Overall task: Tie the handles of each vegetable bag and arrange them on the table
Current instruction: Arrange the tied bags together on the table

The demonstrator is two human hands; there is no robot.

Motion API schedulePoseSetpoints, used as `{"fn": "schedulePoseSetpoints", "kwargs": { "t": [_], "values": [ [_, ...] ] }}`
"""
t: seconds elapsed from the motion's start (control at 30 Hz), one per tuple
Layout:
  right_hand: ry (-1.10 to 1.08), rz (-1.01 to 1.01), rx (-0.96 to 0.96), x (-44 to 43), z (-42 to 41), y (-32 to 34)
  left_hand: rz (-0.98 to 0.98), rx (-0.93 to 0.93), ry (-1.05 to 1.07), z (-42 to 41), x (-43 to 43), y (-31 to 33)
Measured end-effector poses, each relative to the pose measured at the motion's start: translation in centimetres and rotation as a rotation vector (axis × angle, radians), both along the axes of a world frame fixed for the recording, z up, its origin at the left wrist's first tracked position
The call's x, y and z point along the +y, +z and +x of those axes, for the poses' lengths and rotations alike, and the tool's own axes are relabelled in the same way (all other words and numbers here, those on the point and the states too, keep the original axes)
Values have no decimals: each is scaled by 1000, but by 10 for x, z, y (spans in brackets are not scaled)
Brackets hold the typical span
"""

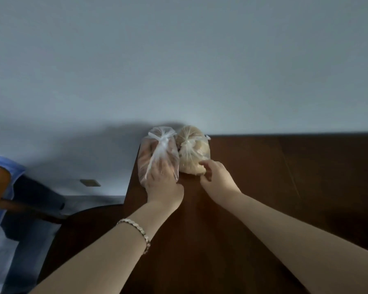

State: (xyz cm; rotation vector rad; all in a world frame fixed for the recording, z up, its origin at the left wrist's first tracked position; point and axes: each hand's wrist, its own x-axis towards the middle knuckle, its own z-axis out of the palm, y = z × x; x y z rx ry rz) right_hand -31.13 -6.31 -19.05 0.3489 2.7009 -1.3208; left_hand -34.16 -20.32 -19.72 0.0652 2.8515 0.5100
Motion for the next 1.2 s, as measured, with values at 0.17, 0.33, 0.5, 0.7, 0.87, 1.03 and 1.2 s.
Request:
{"fn": "schedulePoseSetpoints", "kwargs": {
  "t": [0.17,0.33,0.5,0.7,0.87,1.03,1.2],
  "values": [
    [92,32,-243,22,93,19,4,-393,-211,92,1,25],
    [278,128,-378,31,189,39,54,-479,-371,186,5,47],
    [380,268,-296,40,275,57,224,-513,-312,273,5,57],
    [558,383,-225,43,352,79,-205,-281,-552,321,8,59],
    [699,665,-171,21,372,68,-355,-223,-546,330,9,73],
    [701,609,-99,4,366,66,-368,-145,-349,324,7,61],
    [399,304,-300,-3,357,67,-175,-104,-107,299,-9,72]
  ]
}}
